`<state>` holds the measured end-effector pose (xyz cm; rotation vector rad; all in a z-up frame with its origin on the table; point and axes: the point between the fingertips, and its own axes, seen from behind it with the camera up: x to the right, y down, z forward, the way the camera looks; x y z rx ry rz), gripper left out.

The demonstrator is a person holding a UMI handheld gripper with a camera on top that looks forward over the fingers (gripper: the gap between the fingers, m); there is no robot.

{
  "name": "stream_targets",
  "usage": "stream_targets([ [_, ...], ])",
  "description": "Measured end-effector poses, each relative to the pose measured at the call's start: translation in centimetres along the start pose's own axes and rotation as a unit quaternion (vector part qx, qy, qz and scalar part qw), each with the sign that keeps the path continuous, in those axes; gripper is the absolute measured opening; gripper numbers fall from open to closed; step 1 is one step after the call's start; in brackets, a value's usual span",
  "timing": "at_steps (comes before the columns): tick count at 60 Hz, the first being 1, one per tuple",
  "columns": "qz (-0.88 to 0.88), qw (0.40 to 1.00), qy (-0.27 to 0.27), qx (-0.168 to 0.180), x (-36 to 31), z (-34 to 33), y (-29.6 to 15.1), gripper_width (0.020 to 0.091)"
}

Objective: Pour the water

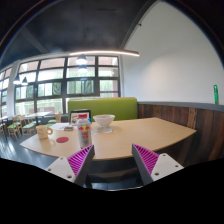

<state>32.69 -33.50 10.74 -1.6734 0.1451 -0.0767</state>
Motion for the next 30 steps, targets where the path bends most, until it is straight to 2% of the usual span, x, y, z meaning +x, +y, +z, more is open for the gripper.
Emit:
stream_targets([
  [7, 0.002, 1.000, 0.013, -0.003, 1.0, 0.3, 0.9, 0.0811],
  [17, 0.024, 1.000, 0.003, -0.011, 1.5, 1.2, 1.8, 0.0810],
  [22, 0.020, 1.000, -0.001, -0.011, 0.2, 0.3, 1.0, 0.0811],
  [30, -0.006, 1.000, -0.025, -0.012, -2.0, 2.4, 1.8, 0.0810],
])
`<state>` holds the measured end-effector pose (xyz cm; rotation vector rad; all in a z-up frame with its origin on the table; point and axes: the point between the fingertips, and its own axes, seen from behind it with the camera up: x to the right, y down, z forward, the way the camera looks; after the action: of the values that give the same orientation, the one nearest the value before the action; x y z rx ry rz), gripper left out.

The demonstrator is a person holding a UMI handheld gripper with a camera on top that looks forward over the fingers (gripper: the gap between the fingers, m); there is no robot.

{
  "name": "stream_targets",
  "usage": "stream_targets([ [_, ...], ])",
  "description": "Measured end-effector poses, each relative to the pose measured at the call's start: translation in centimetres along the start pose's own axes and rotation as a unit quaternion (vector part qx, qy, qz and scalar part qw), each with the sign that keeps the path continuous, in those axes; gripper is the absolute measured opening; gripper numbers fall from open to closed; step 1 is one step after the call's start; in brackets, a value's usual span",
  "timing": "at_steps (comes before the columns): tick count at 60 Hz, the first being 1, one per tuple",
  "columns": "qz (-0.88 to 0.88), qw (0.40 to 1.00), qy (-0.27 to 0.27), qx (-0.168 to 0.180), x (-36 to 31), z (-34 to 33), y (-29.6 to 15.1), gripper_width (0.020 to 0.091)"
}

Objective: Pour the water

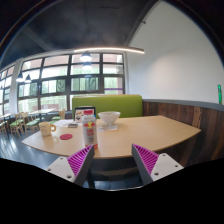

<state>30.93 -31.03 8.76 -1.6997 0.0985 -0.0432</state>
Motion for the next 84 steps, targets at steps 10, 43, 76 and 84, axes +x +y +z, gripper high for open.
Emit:
stream_targets([
  [10, -0.006, 0.998, -0.054, -0.014, -6.1, 3.4, 1.3, 0.0814],
  [43, -0.044, 0.997, 0.018, 0.061, -10.3, 22.4, -3.9, 0.0611],
  [76, -0.179, 0.980, 0.055, 0.062, -15.5, 23.2, -7.5, 0.0387],
  [84, -0.375, 0.923, 0.033, 0.086, -24.3, 24.0, -12.1, 0.0387],
])
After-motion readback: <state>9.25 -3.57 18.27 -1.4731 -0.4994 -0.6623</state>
